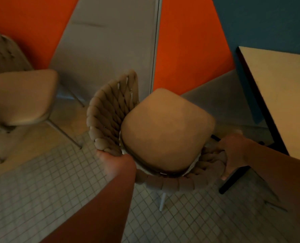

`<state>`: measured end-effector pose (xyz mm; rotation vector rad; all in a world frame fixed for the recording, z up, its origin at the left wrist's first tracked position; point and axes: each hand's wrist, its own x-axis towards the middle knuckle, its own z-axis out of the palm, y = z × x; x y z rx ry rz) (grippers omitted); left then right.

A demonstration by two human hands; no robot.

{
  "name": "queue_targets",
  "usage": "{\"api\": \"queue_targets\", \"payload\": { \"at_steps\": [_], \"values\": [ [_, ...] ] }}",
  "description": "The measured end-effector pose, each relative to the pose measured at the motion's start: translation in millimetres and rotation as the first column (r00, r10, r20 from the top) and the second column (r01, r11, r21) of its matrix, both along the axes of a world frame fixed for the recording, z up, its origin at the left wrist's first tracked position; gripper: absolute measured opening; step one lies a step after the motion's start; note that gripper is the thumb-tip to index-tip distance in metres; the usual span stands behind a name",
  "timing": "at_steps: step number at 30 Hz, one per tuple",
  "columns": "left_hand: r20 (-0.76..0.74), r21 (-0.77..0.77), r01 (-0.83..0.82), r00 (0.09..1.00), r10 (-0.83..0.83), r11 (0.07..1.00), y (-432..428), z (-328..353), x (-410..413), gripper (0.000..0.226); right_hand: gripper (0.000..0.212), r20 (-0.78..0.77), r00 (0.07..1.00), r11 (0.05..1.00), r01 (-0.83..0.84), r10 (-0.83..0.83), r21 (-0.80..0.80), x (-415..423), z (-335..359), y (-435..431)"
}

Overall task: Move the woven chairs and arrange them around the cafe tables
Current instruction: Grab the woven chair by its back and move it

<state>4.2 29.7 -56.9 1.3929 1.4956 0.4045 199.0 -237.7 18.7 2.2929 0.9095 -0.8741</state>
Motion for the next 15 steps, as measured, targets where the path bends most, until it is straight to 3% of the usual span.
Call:
{"api": "queue_targets", "payload": {
  "at_steps": [4,9,12,15],
  "values": [
    [0.025,-0.011,0.060,0.998,-0.059,0.998,9,-2,-3,0.093,0.118,0.013,0.999,0.999,0.033,-0.033,-0.015,-8,2,3],
    [0.000,0.056,0.125,0.992,-0.125,0.991,40,-5,3,0.074,0.133,-0.042,0.972,0.970,0.233,-0.230,0.075,-17,-19,3],
    [-0.020,0.051,0.174,0.985,-0.173,0.983,62,-5,6,0.074,0.128,-0.030,0.974,0.972,0.226,-0.225,0.066,-26,-25,8],
    [-0.032,-0.009,0.238,0.971,-0.239,0.971,91,-9,11,0.090,0.118,0.032,0.981,0.975,0.187,-0.192,0.119,-43,-28,20]
  ]
}}
